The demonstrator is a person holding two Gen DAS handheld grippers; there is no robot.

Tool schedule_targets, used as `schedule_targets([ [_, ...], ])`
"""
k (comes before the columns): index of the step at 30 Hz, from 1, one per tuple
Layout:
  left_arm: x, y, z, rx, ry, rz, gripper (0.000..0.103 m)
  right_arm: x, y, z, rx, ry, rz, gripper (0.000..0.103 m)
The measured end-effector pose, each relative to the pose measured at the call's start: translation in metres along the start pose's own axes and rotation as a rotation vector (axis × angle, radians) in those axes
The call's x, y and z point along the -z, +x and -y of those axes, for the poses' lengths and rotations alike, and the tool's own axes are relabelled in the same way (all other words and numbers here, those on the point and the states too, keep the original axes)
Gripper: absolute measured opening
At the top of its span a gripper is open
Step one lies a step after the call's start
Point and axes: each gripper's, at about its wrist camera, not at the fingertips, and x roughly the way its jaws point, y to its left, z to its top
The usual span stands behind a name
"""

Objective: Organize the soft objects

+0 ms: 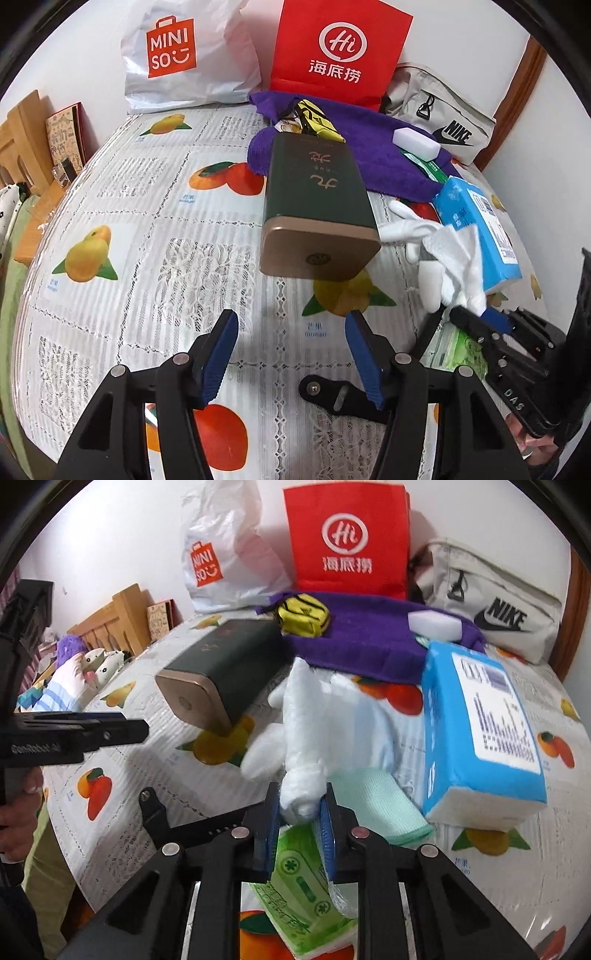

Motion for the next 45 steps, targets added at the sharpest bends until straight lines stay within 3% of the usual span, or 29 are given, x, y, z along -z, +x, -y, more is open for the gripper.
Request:
schedule_targets([
  [6,0.012,-0.002,0.006,0.008,0.019,-0.015,0.058,0.000,-0.026,-0.001,-0.054,0.028,0.062,0.019],
  [11,0.029,-0.007,0.013,0.001,0.047,-0.027,0.060,0.006,-0.055,-0.002,-0.037,0.012,0.110,0.019],
  [22,0.074,0.003,0.040,0.086,0.061,-0.115,0.063,0.034,-0.086,0.015,0.007,0.041,0.136,0.019],
  [27,0.077,0.012,0.062,0.034,0.116,-0.102,0.079,0.042,-0.089,0.026,0.010,0.081,0.135,0.019],
  [32,0.081,0.019,0.076,-0.102,0.210,-0.058,0.083,0.046,-0.095,0.035,0.011,0.097,0.147,0.019],
  [41,0.048,0.025,0.036,-0.129,0.152,-0.062,0.083,0.047,-0.088,0.047,-0.007,0.137,0.144,0.019],
  [45,0.050,0.015,0.020,-0.060,0.043,-0.075,0.081,0.049,-0.088,0.045,-0.016,0.132,0.143,0.019],
])
